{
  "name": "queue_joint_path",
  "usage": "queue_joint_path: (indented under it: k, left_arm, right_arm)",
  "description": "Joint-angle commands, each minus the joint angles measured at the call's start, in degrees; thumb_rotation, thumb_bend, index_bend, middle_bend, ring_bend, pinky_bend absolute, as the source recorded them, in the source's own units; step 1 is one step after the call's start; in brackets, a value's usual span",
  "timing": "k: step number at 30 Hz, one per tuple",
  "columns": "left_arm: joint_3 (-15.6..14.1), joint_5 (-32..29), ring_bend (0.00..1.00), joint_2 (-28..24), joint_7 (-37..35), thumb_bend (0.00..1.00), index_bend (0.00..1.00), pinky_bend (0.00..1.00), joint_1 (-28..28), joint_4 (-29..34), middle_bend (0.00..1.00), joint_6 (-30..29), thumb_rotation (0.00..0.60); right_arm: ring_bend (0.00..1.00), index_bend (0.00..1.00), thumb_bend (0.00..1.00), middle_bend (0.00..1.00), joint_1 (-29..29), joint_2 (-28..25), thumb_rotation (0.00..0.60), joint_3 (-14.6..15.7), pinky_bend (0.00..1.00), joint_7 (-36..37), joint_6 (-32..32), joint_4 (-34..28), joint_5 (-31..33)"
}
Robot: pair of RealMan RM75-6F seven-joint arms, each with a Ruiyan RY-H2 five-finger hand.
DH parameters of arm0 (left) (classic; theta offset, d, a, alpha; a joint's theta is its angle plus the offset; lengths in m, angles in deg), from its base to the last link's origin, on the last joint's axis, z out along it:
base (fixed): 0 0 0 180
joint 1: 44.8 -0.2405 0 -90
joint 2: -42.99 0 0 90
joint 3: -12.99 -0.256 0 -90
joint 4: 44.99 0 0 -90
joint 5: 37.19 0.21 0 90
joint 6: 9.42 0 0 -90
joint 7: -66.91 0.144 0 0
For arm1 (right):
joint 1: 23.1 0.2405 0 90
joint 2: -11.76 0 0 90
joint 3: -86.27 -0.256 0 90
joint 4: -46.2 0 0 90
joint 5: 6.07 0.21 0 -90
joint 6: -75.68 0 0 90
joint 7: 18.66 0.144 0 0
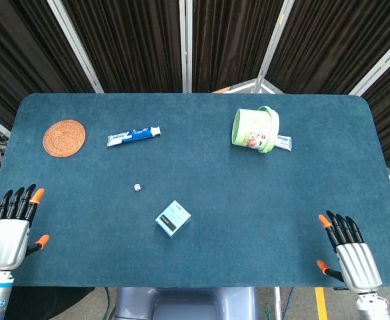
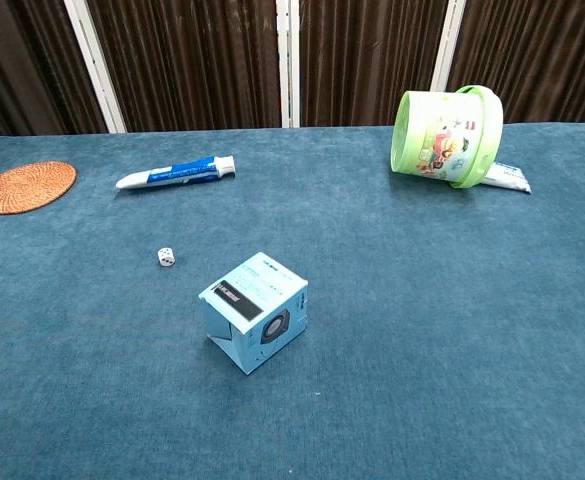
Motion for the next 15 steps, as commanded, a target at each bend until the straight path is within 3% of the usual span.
queue_joint_path:
  k: [1,15]
  left_arm:
    - [-0.02,-0.03,0.0,0.1,0.15,0.12,0.03,0.0,0.01,-0.06,0.0,0.07,0.6]
    - [1.03,-1.67,0.0,1.16,0.13,0.12,0.03,0.0,2.32,-2.34,0.0,3.72,0.6]
  right_arm:
    - [0.0,0.0,0.07,0.0,-0.07,0.01,0.6,0.09,0.0,-0.02,0.12,0.04,-0.13]
    - [0.0,0.0,0.07,0.0,0.06,0.14,0.6,-0.44,0.0,0.0,-0.27,-0.03,0.83]
